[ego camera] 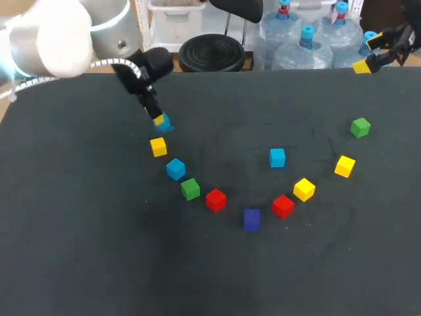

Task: Place the blue cubes, place green cubes on the blue cubes, place the yellow cubes on the green cubes, then place the red cubes on the yellow cubes, and place purple cube on the red cubes.

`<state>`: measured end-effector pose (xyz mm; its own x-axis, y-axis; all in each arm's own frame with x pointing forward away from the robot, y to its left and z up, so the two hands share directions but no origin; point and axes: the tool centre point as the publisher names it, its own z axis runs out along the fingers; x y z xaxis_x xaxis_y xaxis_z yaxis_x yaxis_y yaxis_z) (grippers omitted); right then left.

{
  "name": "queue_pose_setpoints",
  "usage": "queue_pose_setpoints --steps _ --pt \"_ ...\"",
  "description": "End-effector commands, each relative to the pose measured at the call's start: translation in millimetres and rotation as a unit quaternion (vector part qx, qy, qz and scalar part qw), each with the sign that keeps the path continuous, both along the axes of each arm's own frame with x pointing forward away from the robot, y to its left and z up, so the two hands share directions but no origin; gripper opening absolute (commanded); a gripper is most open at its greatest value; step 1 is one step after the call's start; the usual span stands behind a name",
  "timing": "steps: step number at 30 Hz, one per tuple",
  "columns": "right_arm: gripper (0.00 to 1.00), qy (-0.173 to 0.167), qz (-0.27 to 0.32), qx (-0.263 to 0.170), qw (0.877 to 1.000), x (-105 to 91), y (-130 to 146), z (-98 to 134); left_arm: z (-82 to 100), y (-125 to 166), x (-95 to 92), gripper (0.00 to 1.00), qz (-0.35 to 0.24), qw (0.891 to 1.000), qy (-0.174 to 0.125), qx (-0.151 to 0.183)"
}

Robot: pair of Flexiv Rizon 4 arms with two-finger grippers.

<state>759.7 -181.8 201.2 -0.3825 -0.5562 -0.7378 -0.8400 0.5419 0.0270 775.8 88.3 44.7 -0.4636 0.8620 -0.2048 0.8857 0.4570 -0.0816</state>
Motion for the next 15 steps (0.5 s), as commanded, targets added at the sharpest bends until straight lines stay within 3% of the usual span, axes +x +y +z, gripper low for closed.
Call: queue_pose_setpoints --steps 1,4,8,15 --pt "1.0 -0.001 0.0 0.0 1.0 -0.4 0 0 12.9 -30 -0.3 0.0 -0.067 0.997 0.036 0.022" --pt "1.0 -0.001 0.0 0.0 1.0 -0.4 0 0 19.8 -55 -11.6 0.0 -0.125 0.99 0.049 0.036" --pt "1.0 -0.001 0.0 0.0 1.0 -0.4 0 0 27.1 -88 -25.5 0.0 -0.188 0.98 0.045 0.043" --pt "1.0 -0.001 0.0 0.0 1.0 -0.4 0 0 18.8 -129 -44.3 0.0 -0.257 0.965 0.04 0.047"
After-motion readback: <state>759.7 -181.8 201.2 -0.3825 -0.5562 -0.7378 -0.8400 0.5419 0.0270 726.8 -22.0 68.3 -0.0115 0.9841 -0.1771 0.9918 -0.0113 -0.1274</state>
